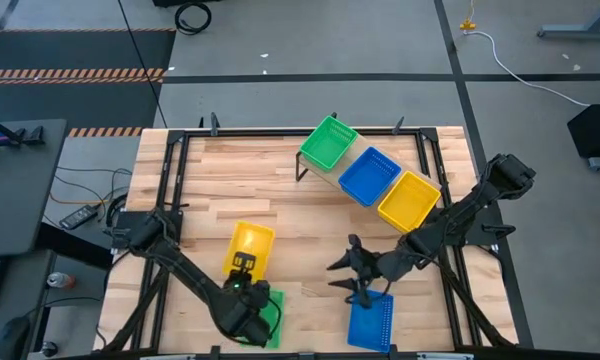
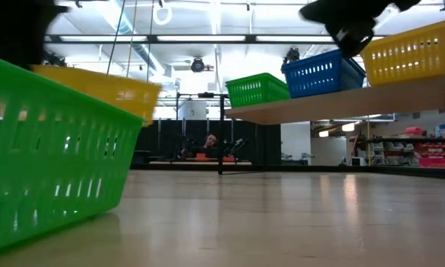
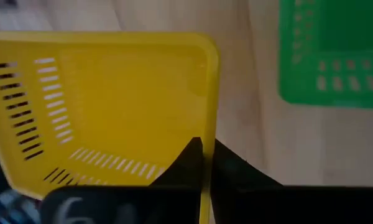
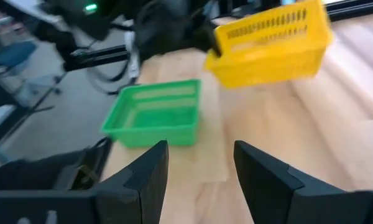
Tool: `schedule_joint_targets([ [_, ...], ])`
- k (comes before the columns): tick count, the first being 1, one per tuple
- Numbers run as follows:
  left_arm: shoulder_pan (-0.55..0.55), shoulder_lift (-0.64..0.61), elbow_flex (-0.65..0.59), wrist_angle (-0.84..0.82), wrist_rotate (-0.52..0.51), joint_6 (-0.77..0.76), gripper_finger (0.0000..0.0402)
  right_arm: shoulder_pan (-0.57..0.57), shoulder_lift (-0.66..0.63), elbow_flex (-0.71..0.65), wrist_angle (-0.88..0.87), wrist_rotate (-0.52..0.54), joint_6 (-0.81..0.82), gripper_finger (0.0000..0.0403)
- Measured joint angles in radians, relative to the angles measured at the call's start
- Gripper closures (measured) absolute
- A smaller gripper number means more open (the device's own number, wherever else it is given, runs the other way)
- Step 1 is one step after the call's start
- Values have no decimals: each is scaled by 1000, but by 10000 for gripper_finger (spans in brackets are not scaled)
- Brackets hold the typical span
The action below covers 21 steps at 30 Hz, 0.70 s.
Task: Stack baskets on shelf by color
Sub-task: Stack the yellow bin on top of the yellow bins on the shelf
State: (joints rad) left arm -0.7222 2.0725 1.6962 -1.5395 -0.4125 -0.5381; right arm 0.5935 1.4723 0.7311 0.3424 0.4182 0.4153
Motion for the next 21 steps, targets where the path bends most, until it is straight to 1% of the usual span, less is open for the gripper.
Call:
schedule_joint_targets([
  [3, 28, 0, 0, 82, -28, 153, 390, -36, 0, 0, -1, 31, 1, 213],
  [7, 65, 0, 0, 244, -16, 371, 390, -88, 0, 0, -2, 41, 13, 213],
  [9, 83, 0, 0, 335, -10, 467, 390, -109, 0, 10, -25, 41, -9, 213],
  [12, 114, 0, 0, 408, 4, 550, 390, -137, 0, 60, -161, 37, -6, 213],
  [17, 168, 0, 0, 444, 17, 639, 390, -176, 0, 174, -453, 30, 64, 213],
  [21, 200, 0, 0, 501, 15, 712, 390, -201, 0, 232, -566, 1, 94, 213],
])
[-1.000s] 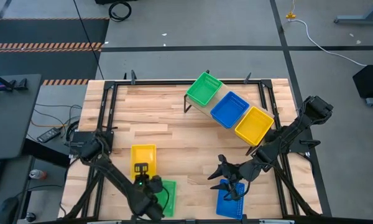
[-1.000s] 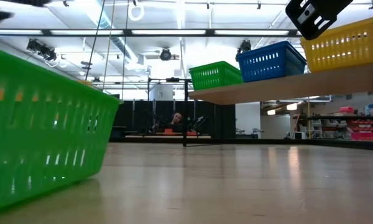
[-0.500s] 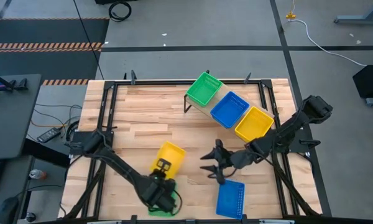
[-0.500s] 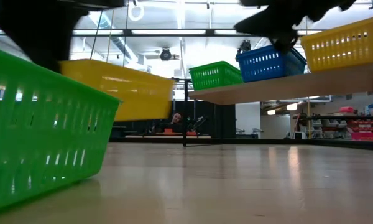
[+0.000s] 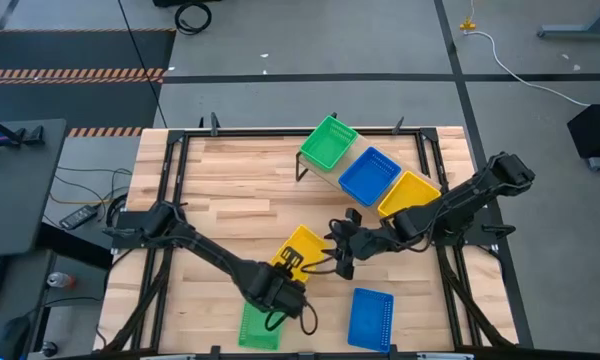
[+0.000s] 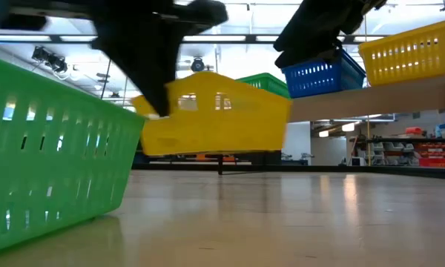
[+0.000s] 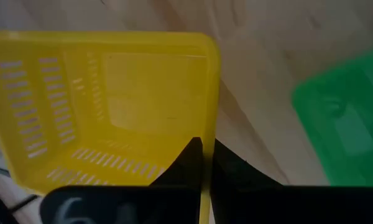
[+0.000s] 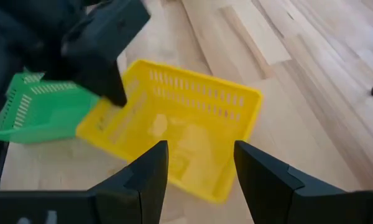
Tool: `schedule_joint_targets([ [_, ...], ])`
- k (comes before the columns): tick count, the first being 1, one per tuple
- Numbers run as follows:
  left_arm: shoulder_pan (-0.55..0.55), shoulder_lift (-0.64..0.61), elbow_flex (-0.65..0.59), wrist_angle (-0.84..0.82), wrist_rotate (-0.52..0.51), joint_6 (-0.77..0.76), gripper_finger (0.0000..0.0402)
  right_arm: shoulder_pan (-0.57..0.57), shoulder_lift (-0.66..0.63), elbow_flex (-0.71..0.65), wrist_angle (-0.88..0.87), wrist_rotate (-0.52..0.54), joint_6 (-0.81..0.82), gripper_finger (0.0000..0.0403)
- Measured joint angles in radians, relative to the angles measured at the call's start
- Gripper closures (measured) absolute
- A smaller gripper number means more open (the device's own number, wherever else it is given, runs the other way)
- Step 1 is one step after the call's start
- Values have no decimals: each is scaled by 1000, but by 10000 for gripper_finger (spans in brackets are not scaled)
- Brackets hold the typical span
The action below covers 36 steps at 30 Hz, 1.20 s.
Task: Stack baskets on shelf by color
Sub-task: Stack the yellow bin on top of the yellow bins on the shelf
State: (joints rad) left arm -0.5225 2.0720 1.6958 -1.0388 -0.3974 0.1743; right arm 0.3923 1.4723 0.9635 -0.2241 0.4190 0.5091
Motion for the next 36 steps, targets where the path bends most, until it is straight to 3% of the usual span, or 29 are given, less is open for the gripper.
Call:
schedule_joint_targets([
  [8, 11, 0, 0, 177, -81, 167, 390, -62, 0, 8, -114, -36, 19, 213],
  [12, 11, 0, 0, 173, -83, 177, 390, -94, 0, 8, -159, -81, 64, 213],
  [19, -12, 0, 0, 176, -201, 226, 390, -97, 0, 8, -201, -105, 102, 213],
  [24, -23, 0, 0, 180, -203, 224, 381, -96, 0, 8, -204, -108, 101, 219],
  [27, -26, 0, 0, 181, -217, 196, 365, -96, 0, 8, -207, -146, 100, 245],
  [34, -51, -22, 32, 169, -311, 177, 331, -88, 0, 8, -215, -143, 63, 377],
  [36, -65, -45, 55, 168, -324, 177, 324, -88, 0, 8, -209, -147, 38, 390],
])
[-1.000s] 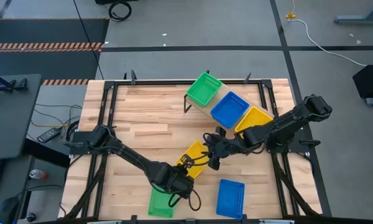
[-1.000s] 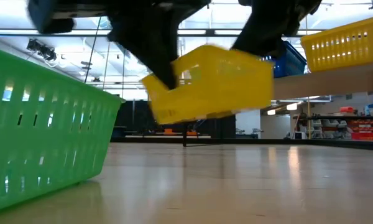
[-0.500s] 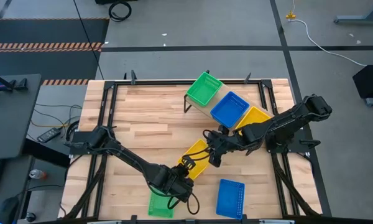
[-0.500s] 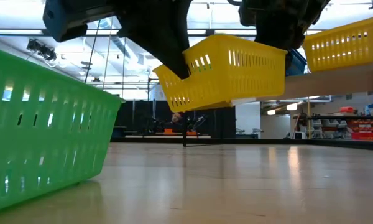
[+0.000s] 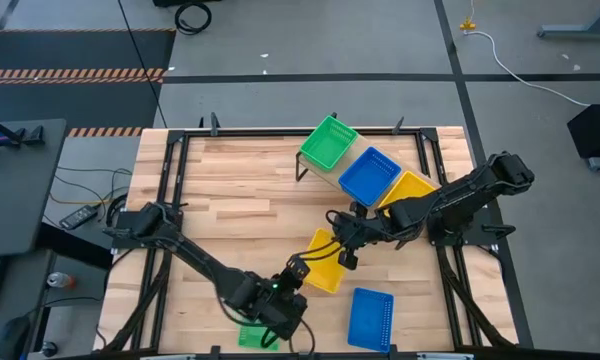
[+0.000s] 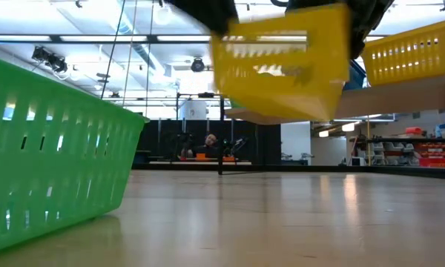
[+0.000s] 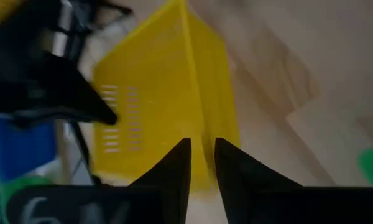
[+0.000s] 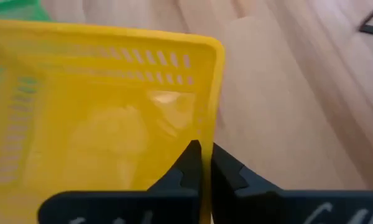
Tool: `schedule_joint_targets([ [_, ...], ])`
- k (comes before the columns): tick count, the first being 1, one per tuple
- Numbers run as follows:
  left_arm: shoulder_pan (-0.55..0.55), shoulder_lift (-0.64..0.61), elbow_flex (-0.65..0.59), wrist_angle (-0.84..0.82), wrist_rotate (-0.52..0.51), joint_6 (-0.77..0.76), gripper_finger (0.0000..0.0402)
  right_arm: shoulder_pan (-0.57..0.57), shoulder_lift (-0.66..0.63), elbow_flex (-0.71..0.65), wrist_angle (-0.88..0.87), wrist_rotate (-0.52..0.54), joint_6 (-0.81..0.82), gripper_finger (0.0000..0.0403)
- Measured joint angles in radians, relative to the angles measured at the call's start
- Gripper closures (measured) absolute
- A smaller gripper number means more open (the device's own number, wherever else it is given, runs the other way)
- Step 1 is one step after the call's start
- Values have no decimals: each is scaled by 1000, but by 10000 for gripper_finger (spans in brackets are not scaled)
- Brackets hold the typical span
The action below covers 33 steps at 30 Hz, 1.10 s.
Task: Stack baskets on shelf by color
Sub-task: Stack the yellow bin on top of the yellow bins on the shelf
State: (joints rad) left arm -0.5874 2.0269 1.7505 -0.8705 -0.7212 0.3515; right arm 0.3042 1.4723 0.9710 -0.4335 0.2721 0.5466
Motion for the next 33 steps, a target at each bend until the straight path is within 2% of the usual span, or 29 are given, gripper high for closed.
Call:
schedule_joint_targets([
  [4, -13, -51, 40, -6, 17, -22, 312, 0, 0, 0, 20, -20, -26, 380],
  [7, -7, -103, 43, -25, 12, -60, 304, 0, 0, 15, 4, -29, -54, 389],
  [11, 22, -172, 43, -88, 11, -136, 297, 0, 0, 116, -55, -34, -101, 391],
  [16, 60, -267, 43, -121, -10, -220, 298, 0, 0, 298, -210, 19, -174, 386],
  [24, 95, -370, 43, -189, -135, -384, 310, -15, 0, 557, -552, 60, -200, 389],
  [29, 96, -374, 41, -219, -151, -432, 315, -34, 0, 649, -736, 68, -175, 389],
  [33, 98, -374, 41, -241, -180, -477, 315, -46, -9, 692, -803, 66, -170, 389],
])
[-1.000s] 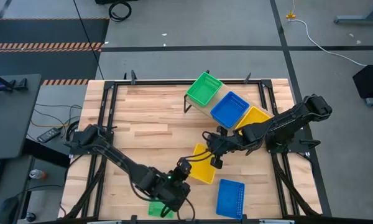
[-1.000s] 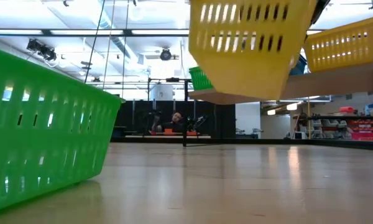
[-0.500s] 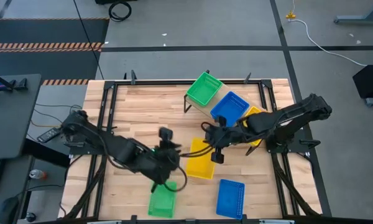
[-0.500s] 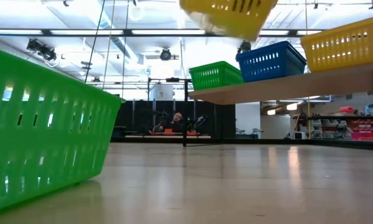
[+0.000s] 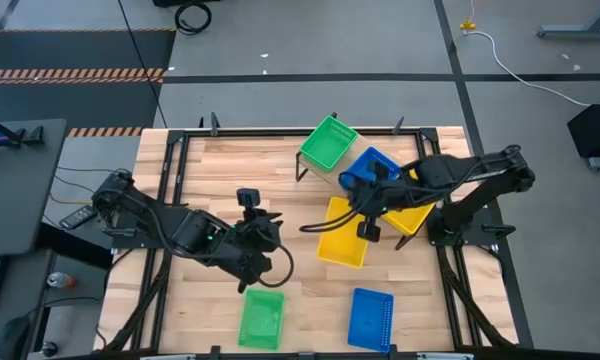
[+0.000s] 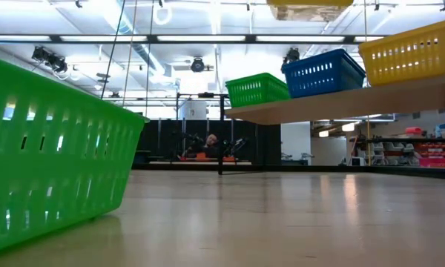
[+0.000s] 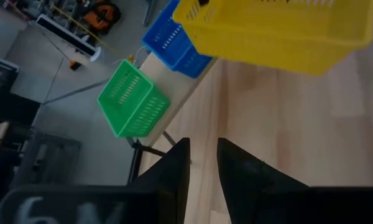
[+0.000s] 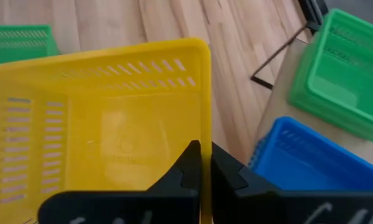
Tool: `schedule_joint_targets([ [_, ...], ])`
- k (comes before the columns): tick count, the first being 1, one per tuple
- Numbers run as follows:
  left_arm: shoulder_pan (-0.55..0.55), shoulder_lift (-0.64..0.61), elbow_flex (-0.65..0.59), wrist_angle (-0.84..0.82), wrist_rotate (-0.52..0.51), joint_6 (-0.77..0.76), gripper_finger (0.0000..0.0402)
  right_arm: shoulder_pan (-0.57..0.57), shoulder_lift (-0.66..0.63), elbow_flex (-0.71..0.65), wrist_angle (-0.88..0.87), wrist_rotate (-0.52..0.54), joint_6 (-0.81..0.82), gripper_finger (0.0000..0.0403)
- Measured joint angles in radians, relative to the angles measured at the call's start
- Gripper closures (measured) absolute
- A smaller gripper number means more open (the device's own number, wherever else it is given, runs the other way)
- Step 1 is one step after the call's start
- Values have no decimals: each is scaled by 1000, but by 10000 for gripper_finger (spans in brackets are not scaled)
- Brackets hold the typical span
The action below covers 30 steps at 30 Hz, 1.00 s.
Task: Stack baskets on shelf by color
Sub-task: Stack the yellow bin on top of the yellow bins on the shelf
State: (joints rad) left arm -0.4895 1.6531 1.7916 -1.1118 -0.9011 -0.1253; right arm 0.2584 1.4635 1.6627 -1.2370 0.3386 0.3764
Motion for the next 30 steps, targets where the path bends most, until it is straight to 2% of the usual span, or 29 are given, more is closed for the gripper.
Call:
schedule_joint_targets([
  [7, 25, 0, 0, 5, 6, 2, 315, -20, -77, 20, -42, -18, 43, 389],
  [10, 53, 0, 0, 60, 80, 35, 316, -28, -123, 21, -73, -18, 74, 389],
  [20, 126, 0, -1, 410, 394, 245, 328, -57, -268, 21, -285, 9, 224, 388],
  [26, 157, 1, -4, 458, 432, 263, 339, -57, -333, 21, -335, -7, 275, 388],
  [30, 179, 0, -121, 643, 475, 284, 350, -57, -374, 21, -335, -19, 279, 388],
])
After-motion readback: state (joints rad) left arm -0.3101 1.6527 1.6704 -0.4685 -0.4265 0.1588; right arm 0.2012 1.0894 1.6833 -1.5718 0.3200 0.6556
